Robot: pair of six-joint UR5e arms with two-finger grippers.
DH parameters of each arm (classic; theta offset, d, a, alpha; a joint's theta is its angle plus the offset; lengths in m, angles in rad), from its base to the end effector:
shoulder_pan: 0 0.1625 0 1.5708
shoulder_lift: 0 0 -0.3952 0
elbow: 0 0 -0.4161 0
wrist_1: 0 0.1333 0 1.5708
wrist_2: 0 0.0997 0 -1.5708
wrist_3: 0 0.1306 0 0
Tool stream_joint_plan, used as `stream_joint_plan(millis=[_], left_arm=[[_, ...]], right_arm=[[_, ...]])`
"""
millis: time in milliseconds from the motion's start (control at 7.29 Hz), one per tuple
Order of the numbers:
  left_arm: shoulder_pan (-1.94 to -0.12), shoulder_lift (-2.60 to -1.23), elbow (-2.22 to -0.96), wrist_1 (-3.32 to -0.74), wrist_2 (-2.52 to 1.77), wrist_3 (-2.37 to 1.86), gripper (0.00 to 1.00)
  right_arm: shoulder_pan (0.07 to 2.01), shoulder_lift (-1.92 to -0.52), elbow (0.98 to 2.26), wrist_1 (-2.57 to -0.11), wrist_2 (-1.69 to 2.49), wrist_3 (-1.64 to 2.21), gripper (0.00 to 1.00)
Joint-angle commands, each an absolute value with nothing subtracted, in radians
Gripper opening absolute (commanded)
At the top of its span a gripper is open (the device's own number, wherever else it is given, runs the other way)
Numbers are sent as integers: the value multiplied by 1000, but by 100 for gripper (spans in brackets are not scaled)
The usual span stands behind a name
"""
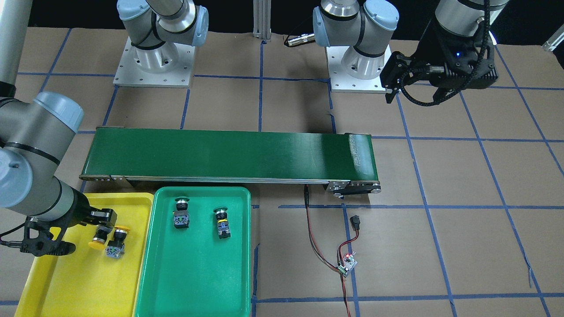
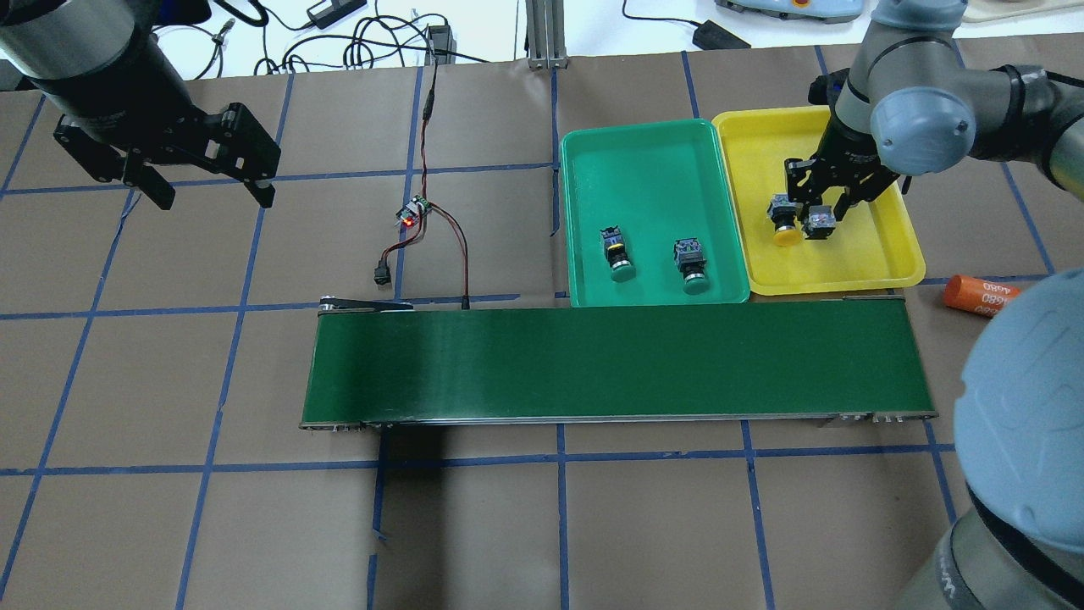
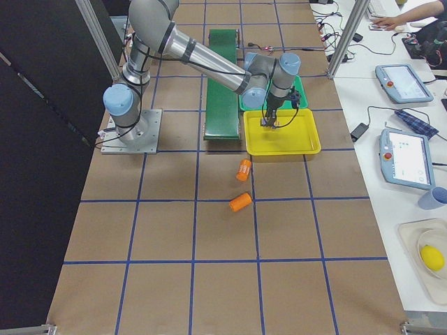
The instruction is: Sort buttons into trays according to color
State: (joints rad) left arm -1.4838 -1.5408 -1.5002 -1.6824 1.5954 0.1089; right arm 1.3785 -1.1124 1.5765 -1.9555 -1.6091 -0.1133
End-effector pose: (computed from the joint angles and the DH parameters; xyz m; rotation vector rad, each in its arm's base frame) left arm -0.0861 -0.5098 0.4677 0.0344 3.1179 0.0208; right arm 0.0044 -0.6488 0.1926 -0.1206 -3.1107 -0.1313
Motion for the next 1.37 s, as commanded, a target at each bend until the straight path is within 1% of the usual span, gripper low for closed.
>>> stream_joint_plan(millis=[0,137,275,412,549,686,1235], left_arm=[[-1485,-1542,-1499,-1683,1595,109,100],[-1485,-1540,-1499,-1683,1595,109,100],[-1485,-1542,-1499,-1683,1595,109,100],[-1485,-1542,-1497,-1683,1595,109,100],[-1485,-1540,-1499,-1683,1595,109,100],[-1485,-1540,-1499,-1683,1595,109,100],[-1485,-1542,-1499,-1681,1595,109,100]], right_arm=[[1443,-1258,1575,-1832,-1603,-92,100],[1504,-1370,1574,-1709,-1603,-33,100],[1566,-1484,1574,-1634,-1605,10,100],[1621,-1576,1575,-1553,-1603,44,100],[1646,-1642,1575,-1531,-1603,48,100],[1658,-1685,1585,-1523,-1571,58,100],[1660,-1692,1624,-1539,-1568,41,100]])
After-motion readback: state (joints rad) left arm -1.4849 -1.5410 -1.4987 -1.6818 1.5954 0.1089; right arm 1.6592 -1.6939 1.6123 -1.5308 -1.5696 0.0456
